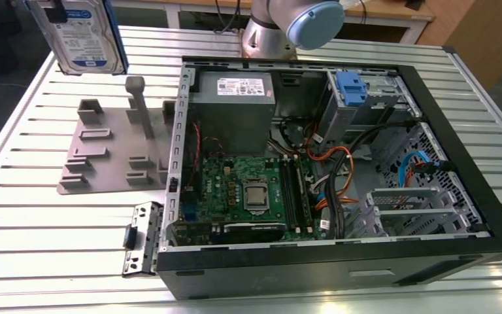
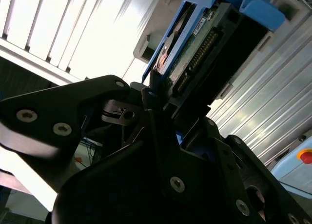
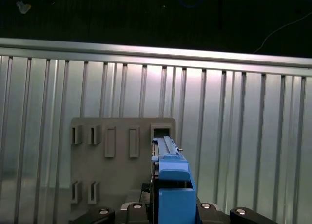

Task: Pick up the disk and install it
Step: 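Pick up the disk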

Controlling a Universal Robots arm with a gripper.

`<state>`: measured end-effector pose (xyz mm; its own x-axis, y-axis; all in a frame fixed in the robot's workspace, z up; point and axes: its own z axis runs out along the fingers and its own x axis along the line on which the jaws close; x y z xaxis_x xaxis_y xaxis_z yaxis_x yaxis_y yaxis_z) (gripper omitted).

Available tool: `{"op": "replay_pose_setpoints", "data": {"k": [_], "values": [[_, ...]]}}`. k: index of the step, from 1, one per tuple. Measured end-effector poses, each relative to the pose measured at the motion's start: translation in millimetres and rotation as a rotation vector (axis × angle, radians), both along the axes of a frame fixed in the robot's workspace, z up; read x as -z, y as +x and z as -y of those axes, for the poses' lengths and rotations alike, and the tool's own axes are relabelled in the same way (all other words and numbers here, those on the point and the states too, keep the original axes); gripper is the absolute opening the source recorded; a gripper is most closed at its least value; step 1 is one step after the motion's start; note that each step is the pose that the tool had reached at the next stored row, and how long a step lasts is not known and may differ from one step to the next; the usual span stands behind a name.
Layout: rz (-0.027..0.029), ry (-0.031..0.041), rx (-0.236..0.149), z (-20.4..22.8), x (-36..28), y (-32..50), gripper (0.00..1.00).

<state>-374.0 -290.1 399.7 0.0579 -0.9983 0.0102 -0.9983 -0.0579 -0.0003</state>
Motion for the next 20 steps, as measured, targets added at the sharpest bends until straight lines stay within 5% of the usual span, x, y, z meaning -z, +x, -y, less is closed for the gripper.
{"op": "replay_pose_setpoints", "data": {"k": [20], "values": [[-0.0001,0.0,0.0,0.0,-6.9,0.0,0.36]]}}
